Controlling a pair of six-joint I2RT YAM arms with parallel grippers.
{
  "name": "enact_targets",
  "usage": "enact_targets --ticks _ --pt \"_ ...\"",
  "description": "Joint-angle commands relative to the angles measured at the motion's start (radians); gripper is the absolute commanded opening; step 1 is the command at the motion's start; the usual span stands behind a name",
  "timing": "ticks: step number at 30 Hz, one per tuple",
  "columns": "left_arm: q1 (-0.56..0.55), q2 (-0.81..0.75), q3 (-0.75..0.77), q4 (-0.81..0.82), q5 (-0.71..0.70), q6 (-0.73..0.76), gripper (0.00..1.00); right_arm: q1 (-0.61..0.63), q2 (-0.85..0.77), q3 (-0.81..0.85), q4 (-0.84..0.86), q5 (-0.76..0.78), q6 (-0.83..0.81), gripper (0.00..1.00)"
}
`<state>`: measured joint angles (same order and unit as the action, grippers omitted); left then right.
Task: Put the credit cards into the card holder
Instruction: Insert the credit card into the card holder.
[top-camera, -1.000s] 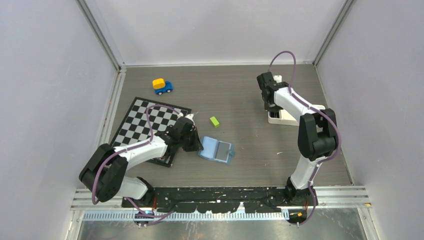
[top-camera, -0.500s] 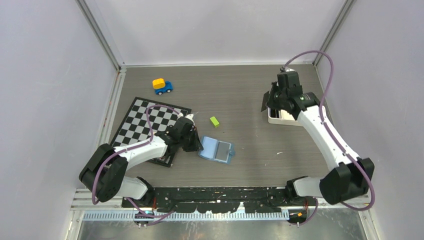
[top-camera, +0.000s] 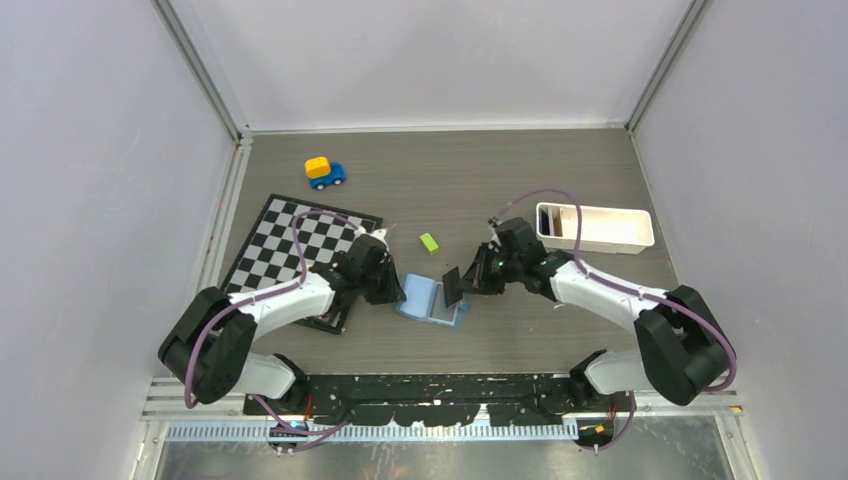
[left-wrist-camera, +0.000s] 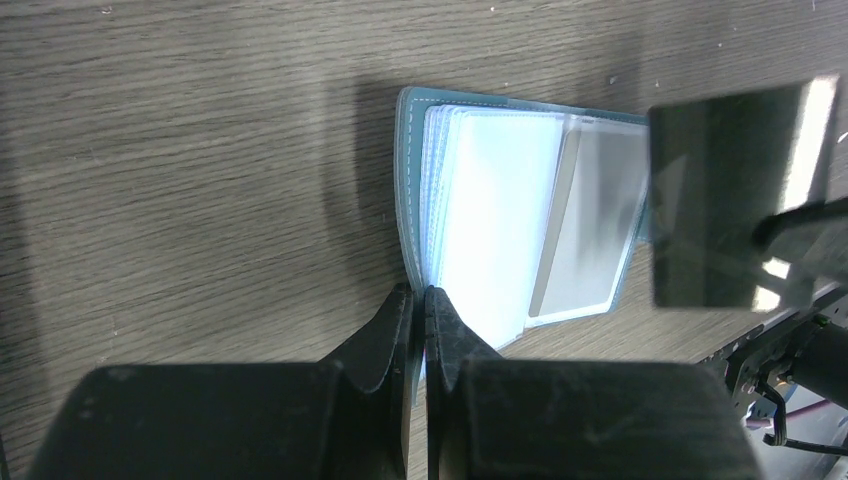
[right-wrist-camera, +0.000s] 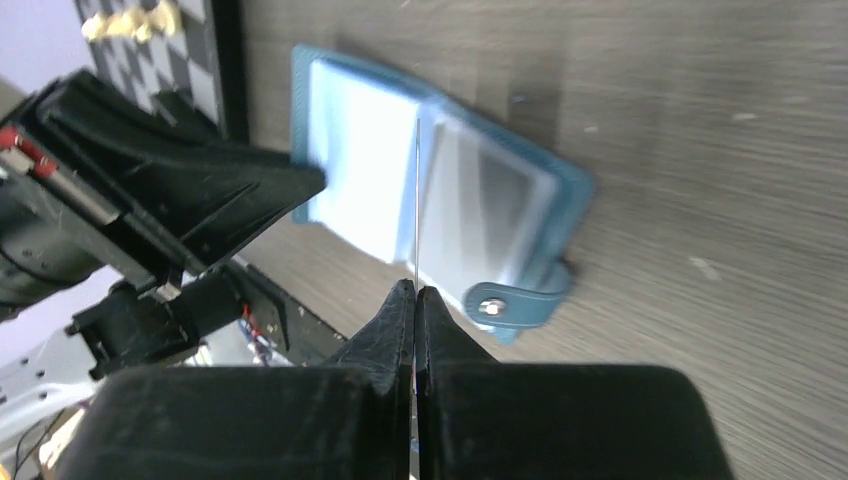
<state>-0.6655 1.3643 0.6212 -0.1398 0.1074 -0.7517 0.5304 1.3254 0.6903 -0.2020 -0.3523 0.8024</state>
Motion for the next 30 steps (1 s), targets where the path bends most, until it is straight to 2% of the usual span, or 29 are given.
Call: enact_targets --ticks 1,12,23,30 --pt "0.002 0.016 -0.008 -0.01 -0.014 0.006 0.0 0.074 0.022 -0.033 0.29 -0.056 0.111 0.0" --pt "0.022 0.041 -0.012 -0.03 -0.029 0.012 0.0 0.102 0.066 -0.11 0.321 -0.044 0.145 0.01" --pt "0.027 0.059 -0.01 -0.026 -0.022 0.014 0.0 0.117 0.115 -0.157 0.427 -0.076 0.188 0.01" --pt "0.032 0.068 -0.011 -0.027 -0.019 0.018 0.0 0.12 0.099 -0.172 0.443 -0.077 0.199 0.0"
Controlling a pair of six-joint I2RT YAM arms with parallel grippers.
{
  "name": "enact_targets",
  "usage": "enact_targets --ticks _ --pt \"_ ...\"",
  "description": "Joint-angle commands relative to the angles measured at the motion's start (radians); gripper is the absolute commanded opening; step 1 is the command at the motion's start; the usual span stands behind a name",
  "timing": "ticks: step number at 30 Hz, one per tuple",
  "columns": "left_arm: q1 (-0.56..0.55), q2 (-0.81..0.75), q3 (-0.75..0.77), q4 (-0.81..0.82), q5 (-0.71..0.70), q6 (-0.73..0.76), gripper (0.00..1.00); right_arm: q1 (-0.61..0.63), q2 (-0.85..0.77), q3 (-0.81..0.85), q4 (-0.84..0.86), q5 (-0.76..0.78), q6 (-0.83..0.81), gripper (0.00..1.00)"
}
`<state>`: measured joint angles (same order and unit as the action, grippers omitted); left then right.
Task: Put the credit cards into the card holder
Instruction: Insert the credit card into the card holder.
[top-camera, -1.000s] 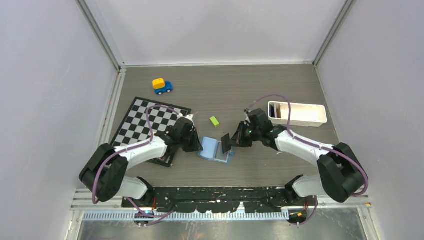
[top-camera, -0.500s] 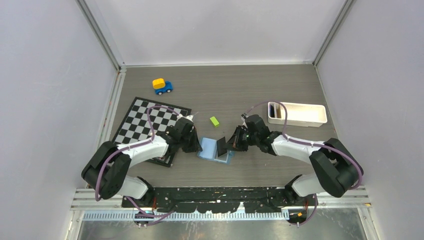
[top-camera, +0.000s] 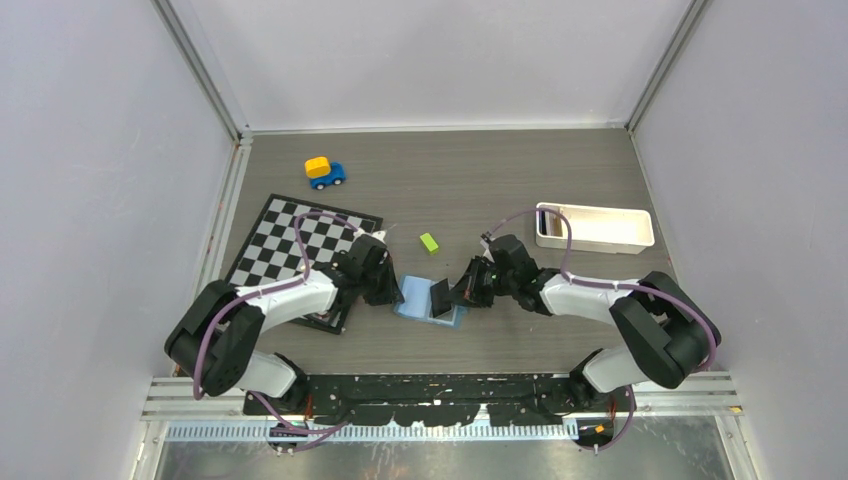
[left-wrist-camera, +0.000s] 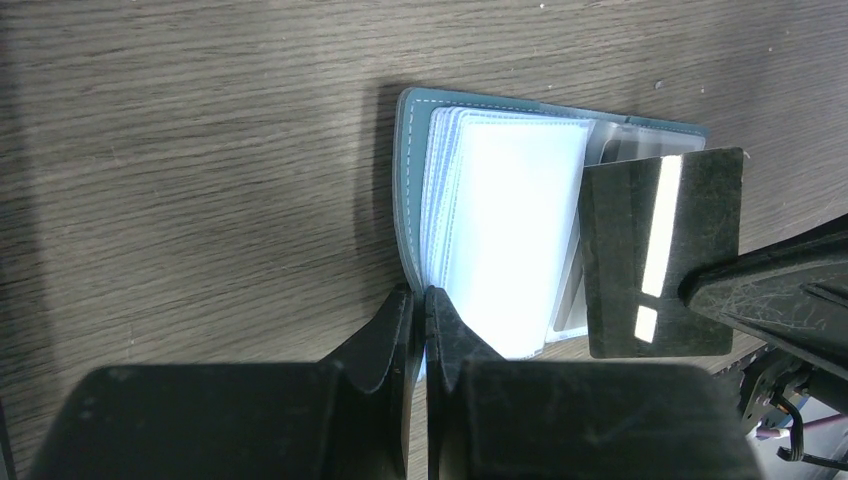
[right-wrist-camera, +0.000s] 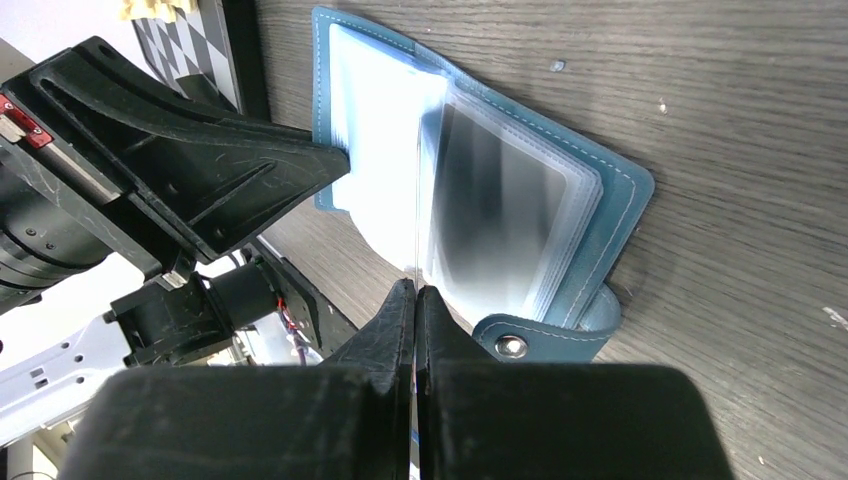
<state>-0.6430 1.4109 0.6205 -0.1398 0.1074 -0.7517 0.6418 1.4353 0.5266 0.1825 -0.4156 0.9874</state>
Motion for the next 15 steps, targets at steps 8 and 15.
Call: enact_targets --ticks 8,15 --pt "0.013 0.026 -0.008 -0.027 -0.015 0.021 0.0 0.011 0.019 -0.017 0.083 -0.019 0.017 0.0" --pt "0.015 0.028 -0.008 -0.025 -0.008 0.023 0.0 0.016 0.063 -0.025 0.124 -0.022 0.021 0.0"
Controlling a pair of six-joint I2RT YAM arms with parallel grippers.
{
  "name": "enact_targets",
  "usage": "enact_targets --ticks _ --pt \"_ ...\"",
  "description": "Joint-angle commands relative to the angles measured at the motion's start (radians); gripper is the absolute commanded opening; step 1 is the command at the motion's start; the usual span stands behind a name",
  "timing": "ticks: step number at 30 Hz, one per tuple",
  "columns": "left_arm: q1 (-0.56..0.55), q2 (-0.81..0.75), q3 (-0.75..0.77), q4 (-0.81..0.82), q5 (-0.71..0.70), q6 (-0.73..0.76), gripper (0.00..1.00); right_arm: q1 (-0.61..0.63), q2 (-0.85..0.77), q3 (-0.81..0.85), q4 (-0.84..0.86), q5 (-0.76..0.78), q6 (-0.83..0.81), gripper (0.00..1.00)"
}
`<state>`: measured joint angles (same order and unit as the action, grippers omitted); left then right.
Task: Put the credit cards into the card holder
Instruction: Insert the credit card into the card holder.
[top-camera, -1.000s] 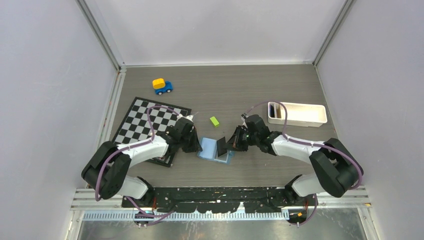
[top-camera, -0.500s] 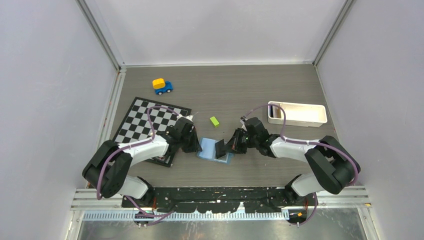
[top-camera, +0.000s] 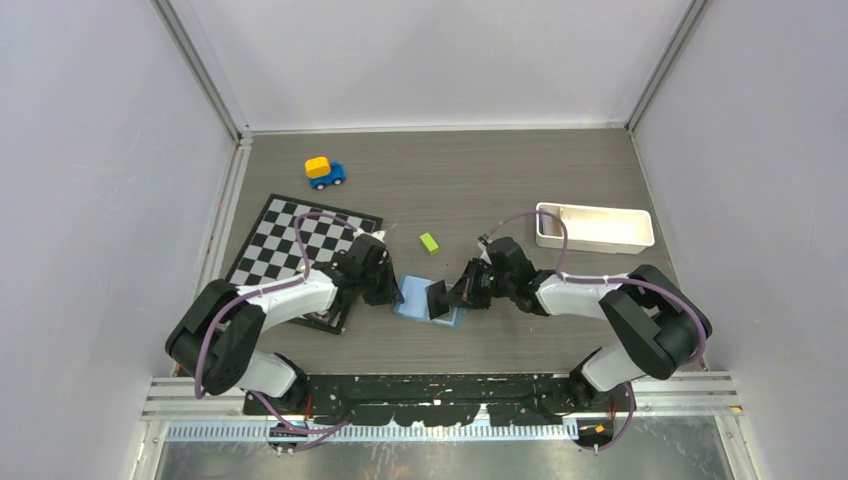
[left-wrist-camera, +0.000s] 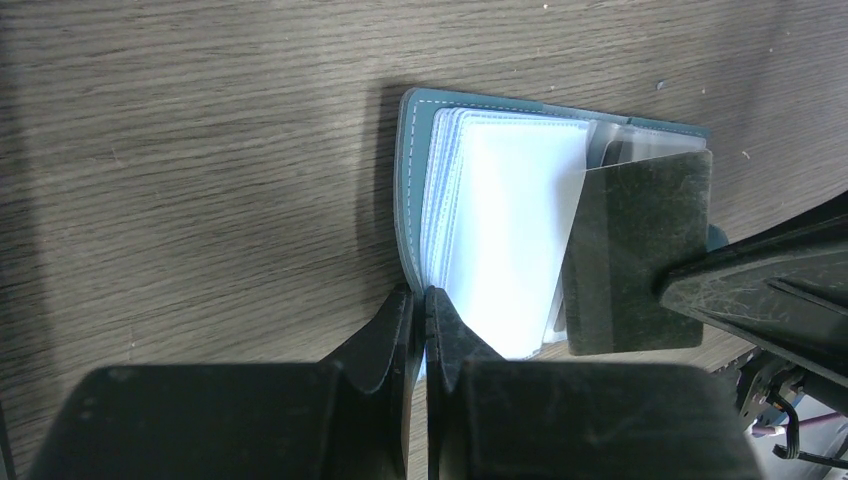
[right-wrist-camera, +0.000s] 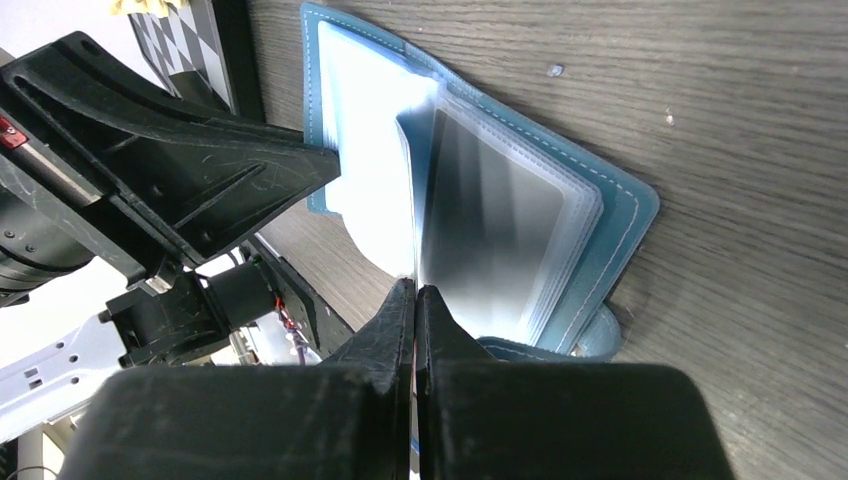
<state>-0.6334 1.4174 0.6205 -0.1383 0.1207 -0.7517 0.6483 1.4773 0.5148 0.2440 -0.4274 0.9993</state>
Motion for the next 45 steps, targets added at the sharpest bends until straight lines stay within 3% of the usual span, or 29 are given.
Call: enact_targets --ticks 1,20,32,45 --pt "0.005 0.02 -0.007 -0.027 -0.021 0.023 0.0 0.01 0.026 -0.015 0.067 -0.008 0.009 0.0" --pt "0.006 -0.001 -0.029 0.006 0.017 0.022 0.0 0.034 0.123 -0.04 0.143 0.124 0.103 0.02" --pt "0.006 -0.007 -0.032 0.006 0.021 0.023 0.0 0.045 0.134 -0.022 0.065 0.166 0.111 0.28" --pt "0.006 -0.006 -0.029 0.001 0.027 0.029 0.0 0.134 0.106 0.126 -0.234 0.292 0.029 0.37"
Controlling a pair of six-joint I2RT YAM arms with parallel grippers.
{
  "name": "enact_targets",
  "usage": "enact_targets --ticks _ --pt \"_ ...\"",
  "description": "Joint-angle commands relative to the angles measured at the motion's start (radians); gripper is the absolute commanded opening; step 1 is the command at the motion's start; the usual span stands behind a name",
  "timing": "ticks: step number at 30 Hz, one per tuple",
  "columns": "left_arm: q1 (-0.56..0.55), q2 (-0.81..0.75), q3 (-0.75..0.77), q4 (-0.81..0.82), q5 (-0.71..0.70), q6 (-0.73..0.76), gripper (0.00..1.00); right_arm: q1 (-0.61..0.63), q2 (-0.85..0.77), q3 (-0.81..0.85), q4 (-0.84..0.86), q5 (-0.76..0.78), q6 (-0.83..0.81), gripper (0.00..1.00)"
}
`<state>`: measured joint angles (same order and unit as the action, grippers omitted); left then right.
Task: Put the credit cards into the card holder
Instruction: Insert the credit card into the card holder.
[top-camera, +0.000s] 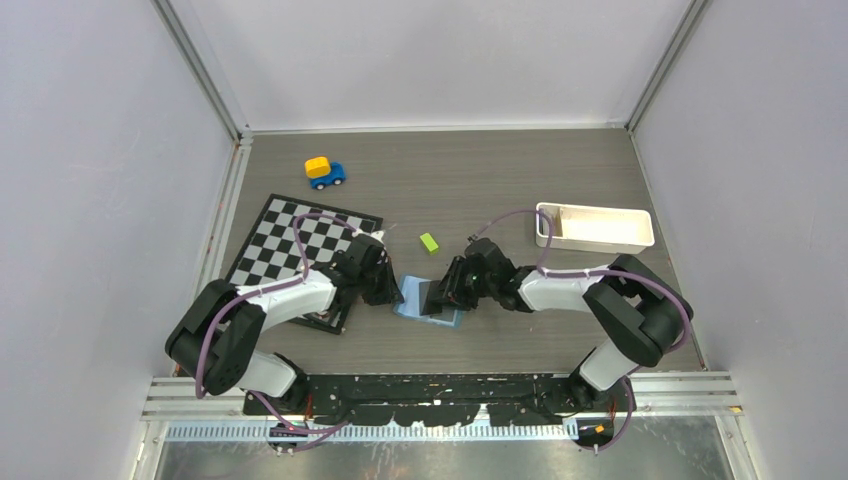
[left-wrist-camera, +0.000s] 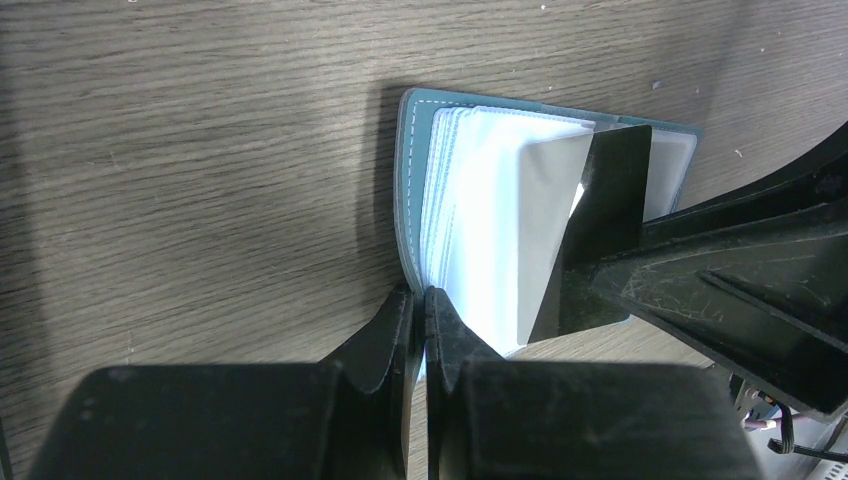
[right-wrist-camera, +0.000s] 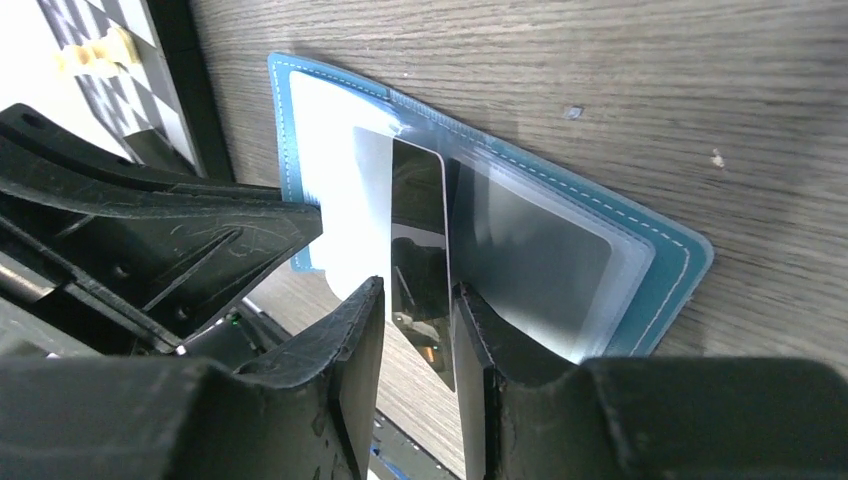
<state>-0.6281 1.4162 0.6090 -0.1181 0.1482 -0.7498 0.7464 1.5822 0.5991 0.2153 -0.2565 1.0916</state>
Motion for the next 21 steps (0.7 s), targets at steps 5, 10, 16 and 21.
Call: enact_targets --ticks 5,10,16,21 --pt "0.001 -0.013 -0.019 -0.016 0.009 0.027 0.0 0.073 0.02 0.111 -0.332 0.178 -0.082 0.39" --pt "0.0 -0.023 -0.026 -0.018 0.007 0.029 0.0 0.098 0.041 0.166 -0.435 0.24 -0.087 0.42" --pt "0.0 -0.022 -0.027 -0.012 0.013 0.027 0.0 0.109 0.057 0.2 -0.472 0.251 -0.096 0.45" --pt "0.0 -0.022 -0.028 -0.005 0.018 0.029 0.0 0.136 0.092 0.254 -0.502 0.253 -0.124 0.46"
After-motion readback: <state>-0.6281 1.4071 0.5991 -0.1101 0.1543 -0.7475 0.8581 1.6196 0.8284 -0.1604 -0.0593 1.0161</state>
